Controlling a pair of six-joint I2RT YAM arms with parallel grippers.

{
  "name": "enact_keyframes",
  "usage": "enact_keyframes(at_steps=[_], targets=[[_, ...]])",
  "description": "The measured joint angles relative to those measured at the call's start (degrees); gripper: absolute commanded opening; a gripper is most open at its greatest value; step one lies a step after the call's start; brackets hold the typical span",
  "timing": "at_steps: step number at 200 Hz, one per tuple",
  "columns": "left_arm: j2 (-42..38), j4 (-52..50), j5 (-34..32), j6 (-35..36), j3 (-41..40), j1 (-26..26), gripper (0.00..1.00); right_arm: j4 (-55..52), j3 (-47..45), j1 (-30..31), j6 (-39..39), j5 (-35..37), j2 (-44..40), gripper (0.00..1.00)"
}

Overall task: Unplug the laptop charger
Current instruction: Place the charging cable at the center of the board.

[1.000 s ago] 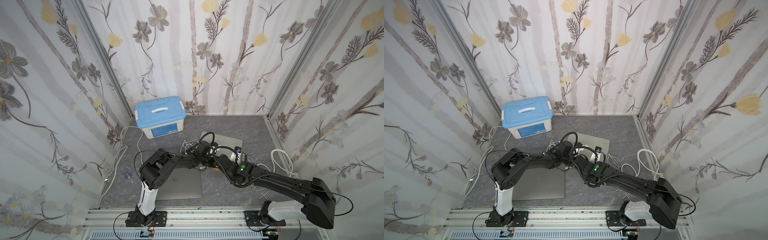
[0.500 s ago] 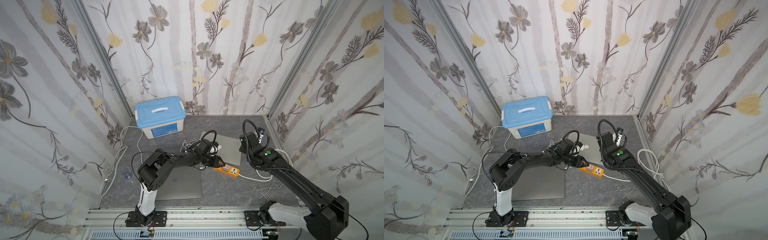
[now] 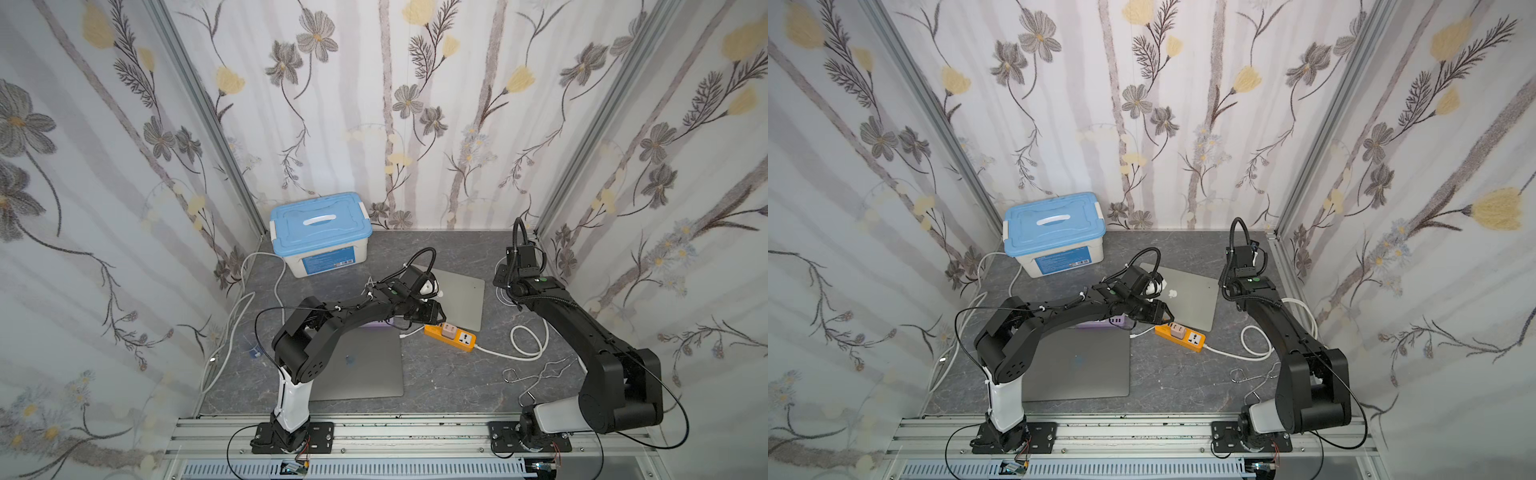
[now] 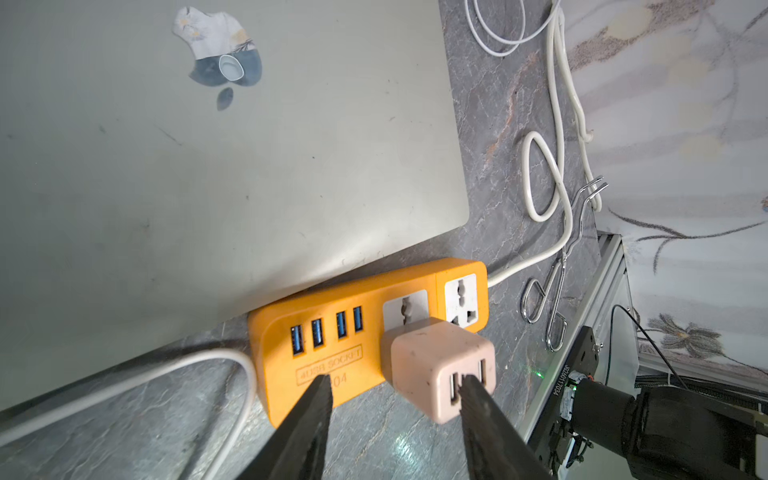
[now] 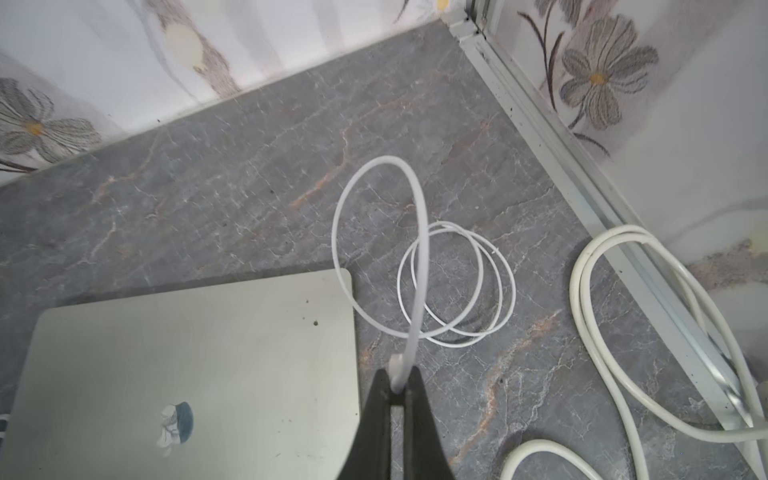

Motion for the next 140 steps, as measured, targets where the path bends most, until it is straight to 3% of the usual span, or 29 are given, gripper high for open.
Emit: enact_keyframes(at_steps=[27, 78, 140], targets=[[-0.7, -1.3, -0.1, 0.0, 0.1, 0.0, 0.54, 2.8, -3.9, -3.2, -0.4, -5.7, 4.3, 0.08], [-1.3, -4.1, -2.3, 0.7, 0.2, 0.2, 0.54, 6.0, -2.4, -6.4, -1.7, -13.9, 12.3, 0.12], [-1.5, -5.0, -3.2, 0.8, -0.5, 0.5, 0.54, 7.5, -1.7, -6.5, -3.1, -15.4, 13.2, 0.22]])
